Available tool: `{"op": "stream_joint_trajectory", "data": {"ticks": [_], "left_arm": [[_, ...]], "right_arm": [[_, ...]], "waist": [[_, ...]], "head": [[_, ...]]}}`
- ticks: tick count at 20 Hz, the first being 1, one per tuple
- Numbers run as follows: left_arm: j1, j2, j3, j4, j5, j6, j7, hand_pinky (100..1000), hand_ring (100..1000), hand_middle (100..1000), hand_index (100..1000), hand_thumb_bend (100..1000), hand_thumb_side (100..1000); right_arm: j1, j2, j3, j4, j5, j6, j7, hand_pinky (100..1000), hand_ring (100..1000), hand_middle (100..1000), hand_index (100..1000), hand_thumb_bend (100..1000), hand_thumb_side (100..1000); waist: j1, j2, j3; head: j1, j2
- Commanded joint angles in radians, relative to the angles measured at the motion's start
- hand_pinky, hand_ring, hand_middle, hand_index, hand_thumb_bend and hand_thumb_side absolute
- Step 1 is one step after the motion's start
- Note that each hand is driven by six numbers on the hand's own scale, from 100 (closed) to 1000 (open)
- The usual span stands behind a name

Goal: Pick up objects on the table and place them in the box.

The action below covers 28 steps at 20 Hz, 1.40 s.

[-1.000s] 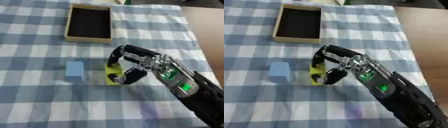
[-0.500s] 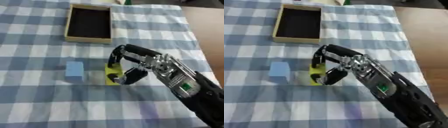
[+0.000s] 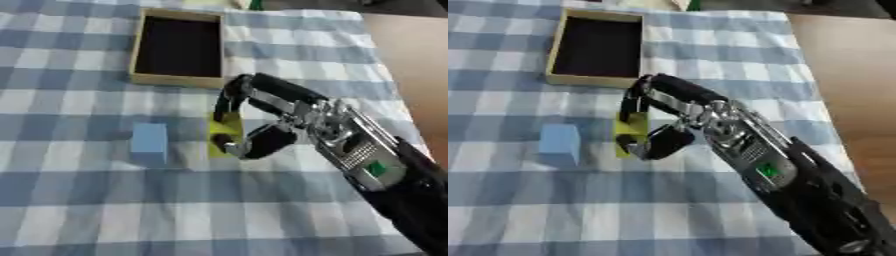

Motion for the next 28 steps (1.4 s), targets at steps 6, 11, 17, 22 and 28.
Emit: {"op": "stream_joint_trajectory", "data": {"ticks": [6,11,17,22,28], "left_arm": [[-0.015,0.024,0.006,-0.016,-0.002,-0.003,-0.007,764,687,636,799,150,933],[-0.021,0.02,-0.002,-0.016,0.001,-0.006,-0.017,764,687,636,799,147,936],[-0.032,0.02,-0.007,-0.016,-0.002,-0.009,-0.024,763,686,636,799,143,939],[-0.042,0.02,-0.011,-0.016,-0.005,-0.012,-0.029,764,685,635,799,140,942],[-0.051,0.017,-0.015,-0.016,-0.007,-0.014,-0.036,764,685,635,799,138,945]], "right_arm": [[-0.141,-0.039,-0.065,-0.034,-0.01,0.024,-0.037,801,576,479,542,100,174],[-0.254,-0.037,-0.094,0.066,0.004,0.024,-0.077,805,582,482,548,100,145],[-0.395,-0.016,-0.112,0.211,0.033,0.012,-0.105,805,586,482,552,100,128],[-0.488,0.031,-0.136,0.331,0.105,0.015,-0.12,806,588,482,554,100,125],[-0.518,0.085,-0.161,0.478,0.195,-0.02,-0.15,806,590,484,557,100,127]], "waist": [[0.008,-0.018,0.014],[0.008,-0.011,0.038],[0.002,0.01,0.052],[-0.005,0.028,0.067],[-0.014,0.044,0.092]], "head": [[-0.008,-0.014],[-0.037,-0.023],[-0.067,-0.046],[-0.095,-0.07],[-0.124,-0.088]]}}
